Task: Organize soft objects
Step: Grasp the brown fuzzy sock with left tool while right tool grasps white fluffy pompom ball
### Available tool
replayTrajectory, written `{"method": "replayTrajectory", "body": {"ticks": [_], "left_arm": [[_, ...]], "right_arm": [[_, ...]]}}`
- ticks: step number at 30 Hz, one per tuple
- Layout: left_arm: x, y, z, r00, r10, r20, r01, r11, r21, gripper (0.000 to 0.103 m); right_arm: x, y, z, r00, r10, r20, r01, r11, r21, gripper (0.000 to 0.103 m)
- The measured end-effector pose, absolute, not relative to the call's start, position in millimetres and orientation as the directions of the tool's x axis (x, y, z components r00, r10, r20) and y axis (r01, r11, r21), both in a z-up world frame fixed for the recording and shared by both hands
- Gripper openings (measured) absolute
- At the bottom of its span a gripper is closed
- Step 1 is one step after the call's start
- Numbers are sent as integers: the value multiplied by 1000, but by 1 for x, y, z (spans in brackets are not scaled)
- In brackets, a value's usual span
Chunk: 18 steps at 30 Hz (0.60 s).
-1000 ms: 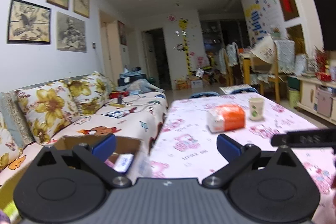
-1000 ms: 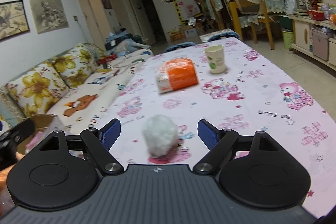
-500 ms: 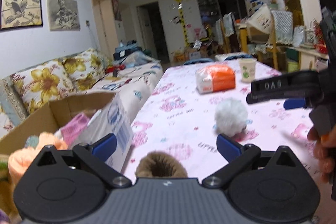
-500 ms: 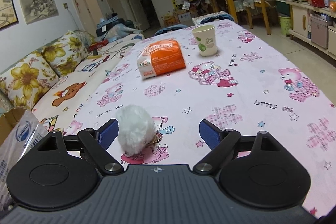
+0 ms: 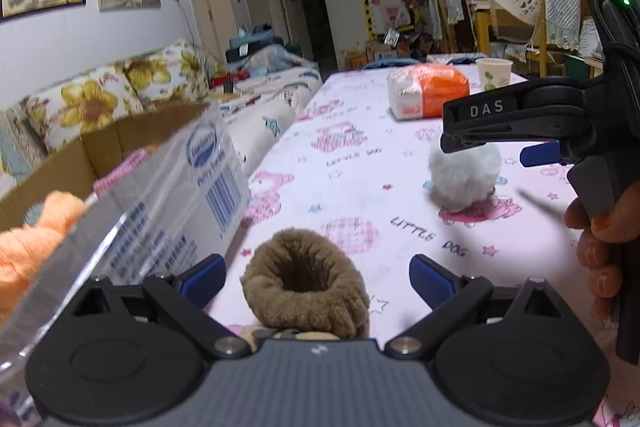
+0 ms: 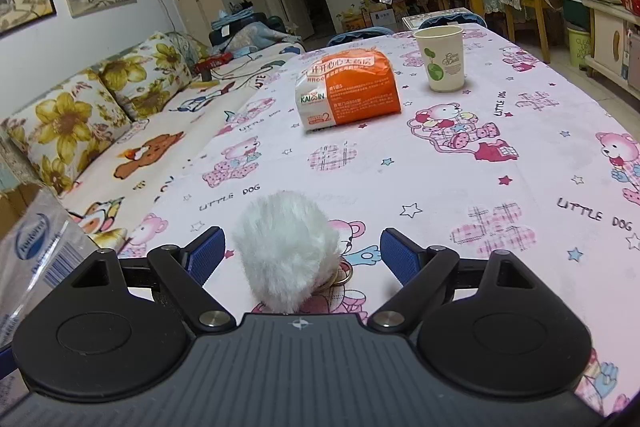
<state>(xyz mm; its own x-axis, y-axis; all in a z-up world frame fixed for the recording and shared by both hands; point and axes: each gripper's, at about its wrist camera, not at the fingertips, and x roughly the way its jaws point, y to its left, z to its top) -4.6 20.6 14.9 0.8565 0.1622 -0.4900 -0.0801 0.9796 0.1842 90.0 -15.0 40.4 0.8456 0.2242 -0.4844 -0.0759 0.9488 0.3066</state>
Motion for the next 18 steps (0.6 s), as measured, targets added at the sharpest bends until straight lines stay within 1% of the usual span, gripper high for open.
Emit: {"method": "replayTrajectory", "body": {"ticks": [6, 11, 13, 14, 15, 16, 17, 18], "left_arm": [[10, 30, 8, 815, 118, -568, -83, 993, 88, 93], [19, 38, 4, 784, 108, -611, -107, 994, 38, 78], [22, 41, 3, 775, 100, -624, -115, 993, 16, 75], [22, 42, 3, 775, 101, -624, -119, 993, 13, 71], [23, 43, 3, 774, 101, -625, -121, 993, 11, 70], [23, 44, 4, 773, 100, -627, -122, 992, 7, 66], [23, 44, 4, 772, 98, -629, -124, 992, 2, 59], [24, 45, 3, 769, 98, -632, -126, 992, 0, 58]], "right_arm": [[98, -11, 36, 830, 222, -511, -67, 950, 304, 103], [98, -13, 33, 826, 210, -523, -52, 953, 300, 103], [97, -15, 33, 828, 204, -522, -45, 953, 301, 101], [97, -14, 34, 828, 208, -521, -47, 951, 305, 100], [96, -15, 34, 827, 212, -521, -50, 950, 308, 98], [97, -13, 34, 826, 229, -515, -67, 947, 315, 93], [97, -12, 33, 824, 229, -518, -69, 948, 311, 88], [97, -11, 34, 823, 227, -520, -71, 950, 303, 84]]}}
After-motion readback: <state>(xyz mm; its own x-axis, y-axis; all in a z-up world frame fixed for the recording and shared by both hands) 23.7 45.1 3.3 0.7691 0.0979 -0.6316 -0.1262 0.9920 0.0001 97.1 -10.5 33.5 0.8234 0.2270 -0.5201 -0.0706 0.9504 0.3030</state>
